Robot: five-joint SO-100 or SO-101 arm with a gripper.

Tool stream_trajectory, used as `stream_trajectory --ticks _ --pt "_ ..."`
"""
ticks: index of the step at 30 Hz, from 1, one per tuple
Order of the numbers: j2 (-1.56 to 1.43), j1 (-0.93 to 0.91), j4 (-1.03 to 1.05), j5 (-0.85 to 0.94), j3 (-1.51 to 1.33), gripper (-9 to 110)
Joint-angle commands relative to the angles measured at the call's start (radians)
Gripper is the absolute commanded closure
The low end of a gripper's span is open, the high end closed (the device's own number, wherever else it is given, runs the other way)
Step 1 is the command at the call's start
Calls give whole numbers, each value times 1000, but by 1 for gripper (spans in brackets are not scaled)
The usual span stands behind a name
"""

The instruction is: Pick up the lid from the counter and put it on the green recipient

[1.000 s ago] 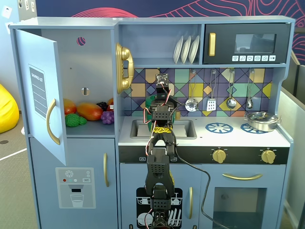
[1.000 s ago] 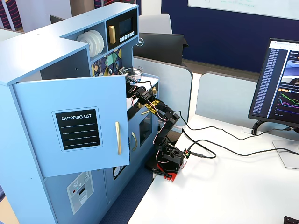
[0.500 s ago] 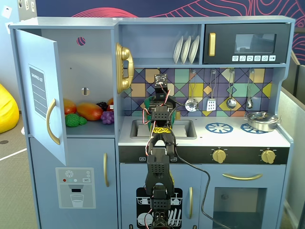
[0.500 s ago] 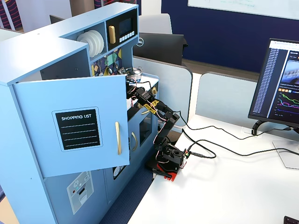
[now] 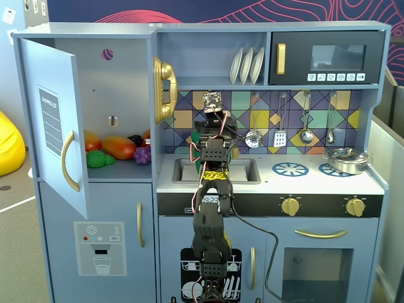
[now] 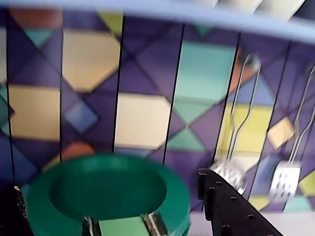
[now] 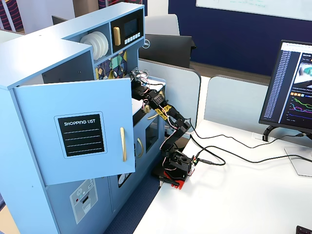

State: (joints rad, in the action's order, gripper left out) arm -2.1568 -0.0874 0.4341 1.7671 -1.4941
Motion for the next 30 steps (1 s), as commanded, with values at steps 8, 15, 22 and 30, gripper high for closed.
stream_trajectory --ticks 8,15,22,30 --pt "-563 -11 327 12 -348 75" --pt "-758 20 634 -101 -729 99" --pt "-838 23 537 -146 -1140 101" --pt "-940 66 643 -215 -1408 101"
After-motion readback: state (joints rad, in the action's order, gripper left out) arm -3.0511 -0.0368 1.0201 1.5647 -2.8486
